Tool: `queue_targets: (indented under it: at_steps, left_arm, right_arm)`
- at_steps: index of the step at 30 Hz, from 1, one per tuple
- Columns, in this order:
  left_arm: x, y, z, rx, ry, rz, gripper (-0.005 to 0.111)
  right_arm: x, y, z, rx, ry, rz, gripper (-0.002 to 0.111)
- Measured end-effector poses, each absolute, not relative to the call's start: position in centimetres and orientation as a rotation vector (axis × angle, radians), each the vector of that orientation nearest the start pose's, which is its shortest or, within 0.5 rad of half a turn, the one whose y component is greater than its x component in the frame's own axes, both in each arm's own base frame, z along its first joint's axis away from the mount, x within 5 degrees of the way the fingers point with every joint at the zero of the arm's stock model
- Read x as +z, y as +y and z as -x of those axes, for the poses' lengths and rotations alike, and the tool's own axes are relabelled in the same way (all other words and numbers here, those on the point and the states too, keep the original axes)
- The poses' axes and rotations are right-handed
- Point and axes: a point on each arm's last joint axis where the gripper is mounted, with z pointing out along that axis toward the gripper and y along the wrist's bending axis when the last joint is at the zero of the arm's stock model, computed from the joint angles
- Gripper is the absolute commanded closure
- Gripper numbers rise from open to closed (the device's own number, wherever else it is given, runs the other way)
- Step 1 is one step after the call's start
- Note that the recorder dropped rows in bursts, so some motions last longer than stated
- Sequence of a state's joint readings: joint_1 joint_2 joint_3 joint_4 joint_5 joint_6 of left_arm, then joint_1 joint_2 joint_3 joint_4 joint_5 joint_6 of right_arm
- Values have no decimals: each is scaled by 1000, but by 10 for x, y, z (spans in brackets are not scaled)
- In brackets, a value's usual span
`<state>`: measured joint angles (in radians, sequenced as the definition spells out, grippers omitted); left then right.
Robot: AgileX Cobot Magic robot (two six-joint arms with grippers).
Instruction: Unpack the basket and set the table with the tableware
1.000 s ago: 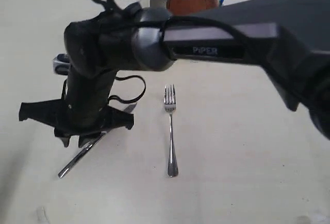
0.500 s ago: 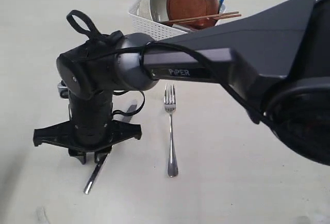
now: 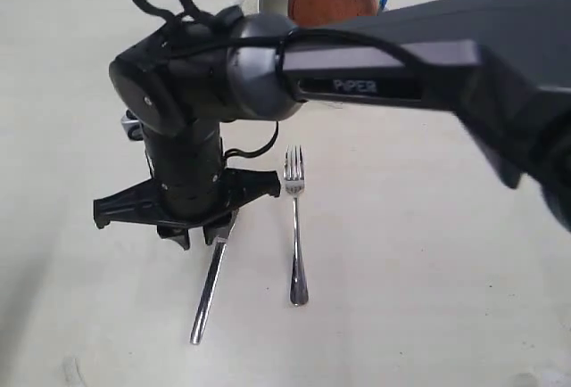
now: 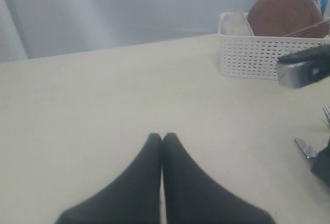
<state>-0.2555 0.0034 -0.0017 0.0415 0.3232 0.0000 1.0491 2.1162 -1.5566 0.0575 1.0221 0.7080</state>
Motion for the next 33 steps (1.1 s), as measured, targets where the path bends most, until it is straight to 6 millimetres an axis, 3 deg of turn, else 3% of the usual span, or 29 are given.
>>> queue_targets:
  at_steps: [4, 6, 10, 14, 20, 30, 33]
  left_arm:
    - [184, -13, -53, -142, 1792, -257, 107]
    - [184, -13, -53, -142, 1792, -257, 107]
    - [184, -13, -53, -142, 1792, -257, 107]
    - [184, -13, -53, -142, 1792, -257, 107]
    - [184, -13, -53, -142, 1792, -257, 107]
    - [184, -13, -53, -142, 1792, -257, 107]
    - [184, -13, -53, -142, 1792, -257, 107]
  right_arm:
    - [170, 351, -199, 92, 3105, 420, 85]
    - [159, 343, -193, 58, 3140, 379, 85]
    - [134, 337, -182, 156, 3192, 263, 85]
    - [124, 340, -178, 295, 3164, 191, 85]
    - [125, 344, -180, 370, 3122, 168, 85]
    - [119, 343, -180, 301, 3147, 175, 85]
    - [119, 343, -181, 296, 3152, 164, 76]
